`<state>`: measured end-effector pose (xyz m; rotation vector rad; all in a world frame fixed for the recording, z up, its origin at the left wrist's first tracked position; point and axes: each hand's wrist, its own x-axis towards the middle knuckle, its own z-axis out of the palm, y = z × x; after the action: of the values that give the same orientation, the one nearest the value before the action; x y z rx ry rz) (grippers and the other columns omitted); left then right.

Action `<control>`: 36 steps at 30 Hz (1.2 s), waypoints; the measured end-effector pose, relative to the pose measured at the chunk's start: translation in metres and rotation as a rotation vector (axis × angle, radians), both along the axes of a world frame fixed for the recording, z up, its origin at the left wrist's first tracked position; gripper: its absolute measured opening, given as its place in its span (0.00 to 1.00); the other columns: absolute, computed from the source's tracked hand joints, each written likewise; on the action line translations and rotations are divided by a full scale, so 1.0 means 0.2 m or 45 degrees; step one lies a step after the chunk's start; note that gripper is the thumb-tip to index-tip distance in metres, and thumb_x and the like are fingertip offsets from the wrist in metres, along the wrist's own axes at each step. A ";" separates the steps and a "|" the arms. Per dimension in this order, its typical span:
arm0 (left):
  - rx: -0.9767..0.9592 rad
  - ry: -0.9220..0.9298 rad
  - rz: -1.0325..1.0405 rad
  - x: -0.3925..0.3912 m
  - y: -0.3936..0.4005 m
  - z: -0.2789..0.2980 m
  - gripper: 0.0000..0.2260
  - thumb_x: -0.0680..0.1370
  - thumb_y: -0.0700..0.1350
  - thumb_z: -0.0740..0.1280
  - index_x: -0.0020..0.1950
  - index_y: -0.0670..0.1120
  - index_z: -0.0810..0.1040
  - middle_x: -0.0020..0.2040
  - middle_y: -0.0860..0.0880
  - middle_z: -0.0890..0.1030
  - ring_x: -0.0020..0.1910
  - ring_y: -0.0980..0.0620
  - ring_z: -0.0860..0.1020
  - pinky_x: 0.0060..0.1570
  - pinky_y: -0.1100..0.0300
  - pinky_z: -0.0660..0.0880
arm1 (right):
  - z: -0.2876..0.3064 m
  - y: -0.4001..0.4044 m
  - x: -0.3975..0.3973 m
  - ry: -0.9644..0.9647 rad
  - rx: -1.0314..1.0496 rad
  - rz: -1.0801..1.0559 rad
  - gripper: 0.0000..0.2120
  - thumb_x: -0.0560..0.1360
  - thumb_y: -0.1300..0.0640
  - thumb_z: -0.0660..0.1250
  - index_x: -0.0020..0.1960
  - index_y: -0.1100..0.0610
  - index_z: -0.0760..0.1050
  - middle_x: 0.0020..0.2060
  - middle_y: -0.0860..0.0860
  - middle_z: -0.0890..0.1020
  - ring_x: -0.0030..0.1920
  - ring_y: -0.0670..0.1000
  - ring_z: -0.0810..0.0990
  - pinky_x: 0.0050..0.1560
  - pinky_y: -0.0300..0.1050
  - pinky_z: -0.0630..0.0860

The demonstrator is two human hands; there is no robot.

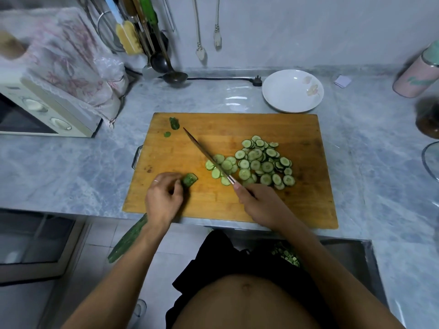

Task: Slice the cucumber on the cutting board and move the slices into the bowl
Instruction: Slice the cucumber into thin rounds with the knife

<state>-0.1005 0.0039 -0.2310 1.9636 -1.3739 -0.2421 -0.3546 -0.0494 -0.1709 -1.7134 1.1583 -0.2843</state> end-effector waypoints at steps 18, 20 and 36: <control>0.031 -0.386 -0.006 -0.03 0.04 -0.17 0.12 0.79 0.51 0.63 0.53 0.52 0.85 0.56 0.50 0.82 0.49 0.47 0.81 0.34 0.59 0.75 | 0.07 0.13 0.15 0.177 -0.141 0.225 0.26 0.83 0.42 0.53 0.32 0.57 0.62 0.28 0.52 0.69 0.29 0.49 0.68 0.30 0.45 0.60; 0.032 -0.394 0.002 -0.03 0.04 -0.18 0.11 0.78 0.51 0.64 0.53 0.52 0.85 0.56 0.50 0.82 0.50 0.47 0.81 0.34 0.59 0.74 | 0.07 0.13 0.16 0.177 -0.143 0.227 0.26 0.83 0.42 0.53 0.32 0.57 0.62 0.28 0.52 0.69 0.29 0.49 0.68 0.29 0.44 0.59; 0.010 -0.466 -0.035 -0.01 0.03 -0.20 0.09 0.78 0.50 0.68 0.56 0.52 0.84 0.56 0.51 0.81 0.51 0.49 0.80 0.33 0.58 0.75 | 0.05 0.09 0.27 0.220 -0.022 0.250 0.28 0.85 0.44 0.46 0.32 0.58 0.64 0.29 0.54 0.71 0.33 0.52 0.71 0.38 0.47 0.63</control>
<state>-0.1020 0.0094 -0.2716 2.0665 -1.6288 0.1070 -0.3001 -0.0305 -0.1607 -1.8803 1.1017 -0.0258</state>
